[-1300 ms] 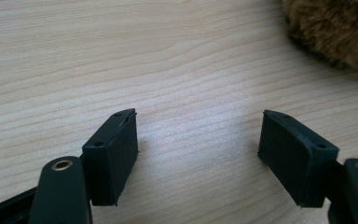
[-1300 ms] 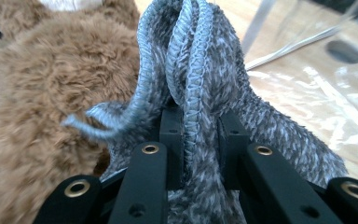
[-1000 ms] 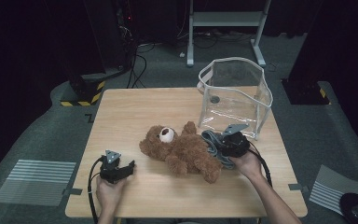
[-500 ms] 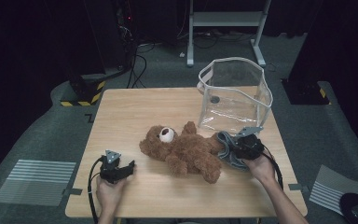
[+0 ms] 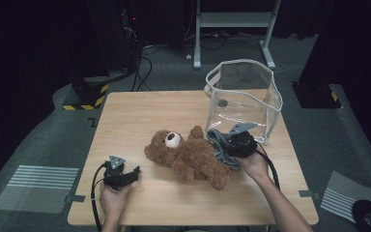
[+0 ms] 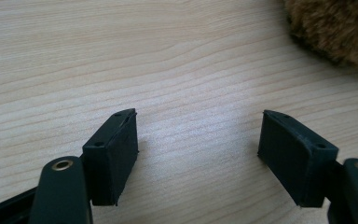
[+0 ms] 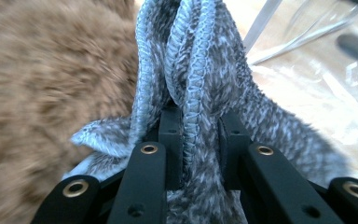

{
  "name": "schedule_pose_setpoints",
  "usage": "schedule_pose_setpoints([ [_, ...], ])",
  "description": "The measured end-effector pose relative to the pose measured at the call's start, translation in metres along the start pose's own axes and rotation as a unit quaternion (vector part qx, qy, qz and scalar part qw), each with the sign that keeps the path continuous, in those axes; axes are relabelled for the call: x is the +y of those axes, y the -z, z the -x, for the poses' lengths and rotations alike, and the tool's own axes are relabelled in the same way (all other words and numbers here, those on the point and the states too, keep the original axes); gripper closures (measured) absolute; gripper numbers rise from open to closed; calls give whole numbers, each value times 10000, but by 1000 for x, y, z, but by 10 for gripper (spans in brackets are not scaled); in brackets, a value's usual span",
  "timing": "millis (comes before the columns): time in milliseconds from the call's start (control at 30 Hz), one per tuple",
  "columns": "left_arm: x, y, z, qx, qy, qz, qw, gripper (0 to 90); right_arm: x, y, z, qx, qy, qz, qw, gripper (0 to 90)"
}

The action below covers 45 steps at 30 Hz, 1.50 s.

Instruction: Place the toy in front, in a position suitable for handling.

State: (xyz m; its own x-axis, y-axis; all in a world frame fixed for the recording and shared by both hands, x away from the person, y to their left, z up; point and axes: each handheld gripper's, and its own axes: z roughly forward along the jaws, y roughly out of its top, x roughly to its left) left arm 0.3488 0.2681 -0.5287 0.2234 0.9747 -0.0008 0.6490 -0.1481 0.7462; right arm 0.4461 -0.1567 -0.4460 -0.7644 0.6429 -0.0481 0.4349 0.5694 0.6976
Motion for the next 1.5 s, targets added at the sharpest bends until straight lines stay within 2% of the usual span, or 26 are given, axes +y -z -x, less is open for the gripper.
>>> schedule_pose_setpoints([
  [33,0,0,0,1,0,0,10000,284,-1,-5,1,-37,38,-107,9999,756],
  [100,0,0,0,47,30,-3,10000,288,-8,-9,8,-124,-38,-229,9997,757],
  [267,0,0,0,64,73,12,10000,290,-14,-2,15,-352,3,-340,9988,758],
  [300,0,0,0,64,73,13,10000,290,-19,3,21,-467,-65,-424,9980,757],
  [400,0,0,0,64,74,13,10000,290,-25,8,29,-554,-197,-467,9972,758],
  [433,0,0,0,65,73,13,10000,289,-28,13,34,-566,-340,-425,9969,758],
  [467,0,0,0,65,73,13,10000,290,-28,13,34,-566,-340,-425,9969,758],
  [500,0,0,0,67,74,12,9999,290,-26,20,33,-545,-358,-257,9975,758],
  [567,0,0,0,68,76,11,9999,290,-17,25,29,-500,-284,-64,9983,758],
  [600,0,0,0,68,76,11,9999,290,-17,25,29,-500,-284,-64,9983,758],
  [633,0,0,0,68,77,13,9999,289,-6,25,24,-425,-186,57,9989,758],
  [667,0,0,0,68,77,13,9999,290,-6,25,24,-425,-186,57,9989,758],
  [700,0,0,0,72,76,14,9999,290,5,19,19,-329,-73,86,9994,758],
  [800,0,0,0,69,80,13,9999,290,13,3,16,-179,-63,-20,9998,758],
  [867,0,0,0,69,80,12,9999,290,15,-3,16,-135,-71,-81,9999,758],
  [900,0,0,0,66,81,14,9999,290,15,-15,17,-47,-105,-297,9995,757],
  [1000,0,0,0,64,82,13,9999,290,12,-24,22,-93,-26,-431,9990,756],
  [1067,0,0,0,63,82,14,9999,290,10,-23,25,-113,-54,-439,9990,755],
  [1133,0,0,0,65,81,12,9999,290,4,-17,34,-386,-104,-508,9979,754],
  [1300,0,0,0,72,79,12,9999,290,-12,-3,45,-563,-304,-472,9968,755],
  [1400,0,0,0,71,83,13,9999,291,-16,2,44,-600,-336,-411,9968,754],
  [1500,0,0,0,71,91,15,9999,292,-16,17,35,-534,-265,-78,9982,755],
])
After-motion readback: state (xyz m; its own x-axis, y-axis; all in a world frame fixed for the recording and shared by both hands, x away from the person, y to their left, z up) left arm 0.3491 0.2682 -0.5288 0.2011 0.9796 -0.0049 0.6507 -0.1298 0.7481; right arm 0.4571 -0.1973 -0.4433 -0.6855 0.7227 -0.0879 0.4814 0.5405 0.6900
